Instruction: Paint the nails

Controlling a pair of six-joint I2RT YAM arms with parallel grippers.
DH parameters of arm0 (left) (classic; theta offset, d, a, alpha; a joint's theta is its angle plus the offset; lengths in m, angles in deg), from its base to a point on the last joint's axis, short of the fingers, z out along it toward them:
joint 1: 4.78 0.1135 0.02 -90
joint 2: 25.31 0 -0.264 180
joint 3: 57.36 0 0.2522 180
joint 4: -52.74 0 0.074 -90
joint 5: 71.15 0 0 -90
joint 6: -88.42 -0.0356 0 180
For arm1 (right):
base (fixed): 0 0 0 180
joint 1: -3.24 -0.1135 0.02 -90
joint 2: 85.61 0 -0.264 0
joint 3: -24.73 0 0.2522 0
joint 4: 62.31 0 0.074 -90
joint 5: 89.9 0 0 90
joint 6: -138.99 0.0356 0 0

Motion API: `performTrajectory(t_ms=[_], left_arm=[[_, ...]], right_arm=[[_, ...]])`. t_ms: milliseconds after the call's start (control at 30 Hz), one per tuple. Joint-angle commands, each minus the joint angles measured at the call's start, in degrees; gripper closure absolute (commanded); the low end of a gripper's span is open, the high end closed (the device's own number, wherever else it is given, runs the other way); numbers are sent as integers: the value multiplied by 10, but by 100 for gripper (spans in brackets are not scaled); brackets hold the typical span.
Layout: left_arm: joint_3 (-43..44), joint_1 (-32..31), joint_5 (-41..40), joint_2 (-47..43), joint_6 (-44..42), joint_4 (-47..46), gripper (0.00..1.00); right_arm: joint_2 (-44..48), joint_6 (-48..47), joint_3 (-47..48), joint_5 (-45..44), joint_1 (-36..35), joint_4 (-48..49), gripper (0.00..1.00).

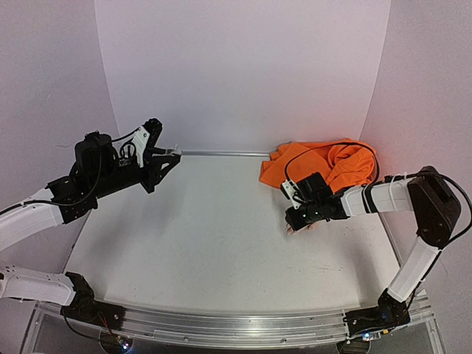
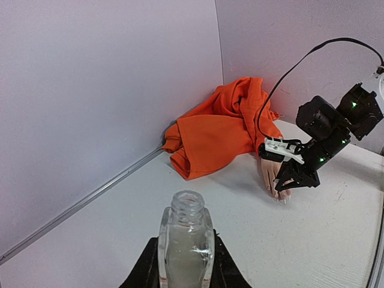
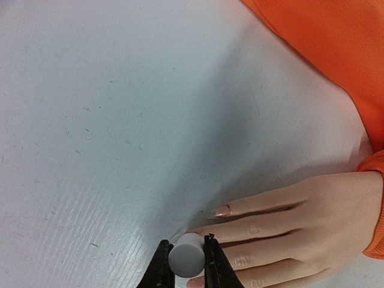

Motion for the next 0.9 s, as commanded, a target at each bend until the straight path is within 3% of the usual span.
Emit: performTrajectory(t_ms=[0, 867], left_arm=[[6, 3, 8, -5, 5, -18, 100], [6, 4, 11, -6, 6, -18, 100]], right_arm=[[-1, 1, 14, -13, -3, 0, 100], [-13, -3, 25, 39, -3, -15, 100]])
